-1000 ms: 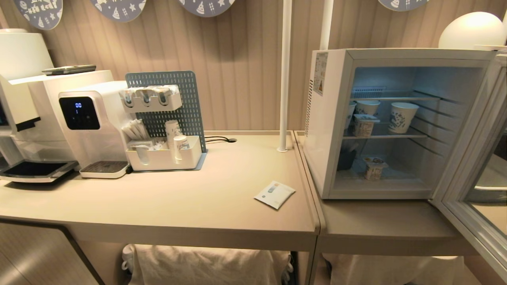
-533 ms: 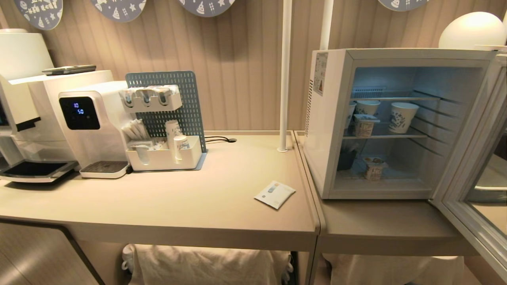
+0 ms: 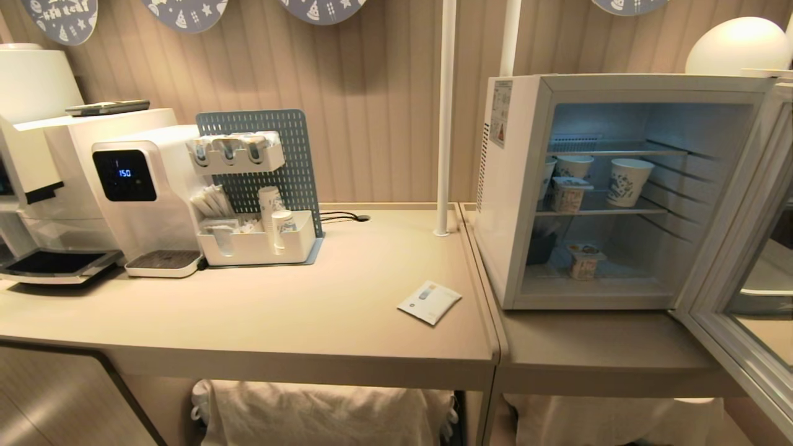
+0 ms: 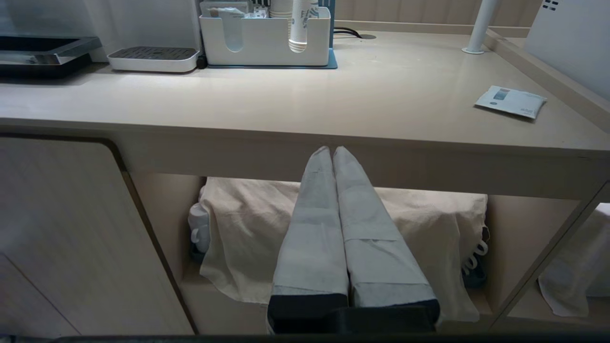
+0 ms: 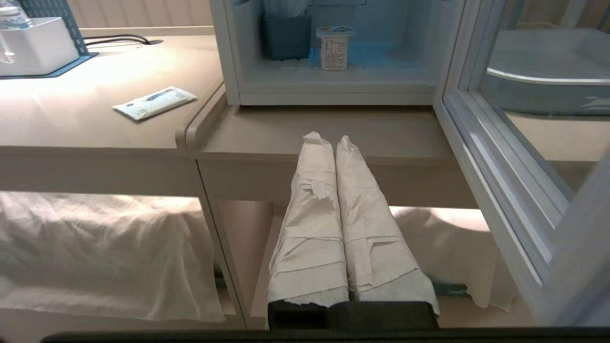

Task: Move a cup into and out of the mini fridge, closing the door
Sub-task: Close the freezer door

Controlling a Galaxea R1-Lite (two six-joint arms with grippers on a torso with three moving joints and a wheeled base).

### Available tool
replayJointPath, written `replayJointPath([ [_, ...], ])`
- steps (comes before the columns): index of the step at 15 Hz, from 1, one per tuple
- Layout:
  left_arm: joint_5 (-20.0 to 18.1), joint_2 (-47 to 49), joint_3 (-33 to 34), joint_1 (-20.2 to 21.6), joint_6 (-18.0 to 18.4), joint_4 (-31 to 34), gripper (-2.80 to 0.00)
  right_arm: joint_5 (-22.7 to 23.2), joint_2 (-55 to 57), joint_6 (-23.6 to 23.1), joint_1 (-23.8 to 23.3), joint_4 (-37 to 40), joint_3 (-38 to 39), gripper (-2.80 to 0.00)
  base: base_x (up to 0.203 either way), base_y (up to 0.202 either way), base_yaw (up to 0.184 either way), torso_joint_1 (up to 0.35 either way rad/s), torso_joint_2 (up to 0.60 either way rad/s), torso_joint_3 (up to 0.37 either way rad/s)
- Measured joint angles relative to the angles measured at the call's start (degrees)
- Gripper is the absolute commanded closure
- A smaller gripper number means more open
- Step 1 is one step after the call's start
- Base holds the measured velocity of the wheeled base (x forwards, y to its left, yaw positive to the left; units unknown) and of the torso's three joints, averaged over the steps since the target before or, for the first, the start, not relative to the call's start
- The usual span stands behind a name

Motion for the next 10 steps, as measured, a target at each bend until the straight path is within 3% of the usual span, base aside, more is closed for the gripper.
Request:
replayJointPath([
  [7, 0.02, 0.00, 0.00, -0.01, 0.00, 0.00, 0.00, 0.00, -0.10, 0.17, 0.00, -0.21, 0.00, 0.00, -0.189, 0.000, 0.000, 0.002, 0.00, 0.001],
  [10, 0.00, 0.00, 0.00, 0.02, 0.00, 0.00, 0.00, 0.01, -0.07, 0.20, 0.05, -0.18, 0.00, 0.00, -0.096, 0.000, 0.001, 0.001, 0.00, 0.001],
])
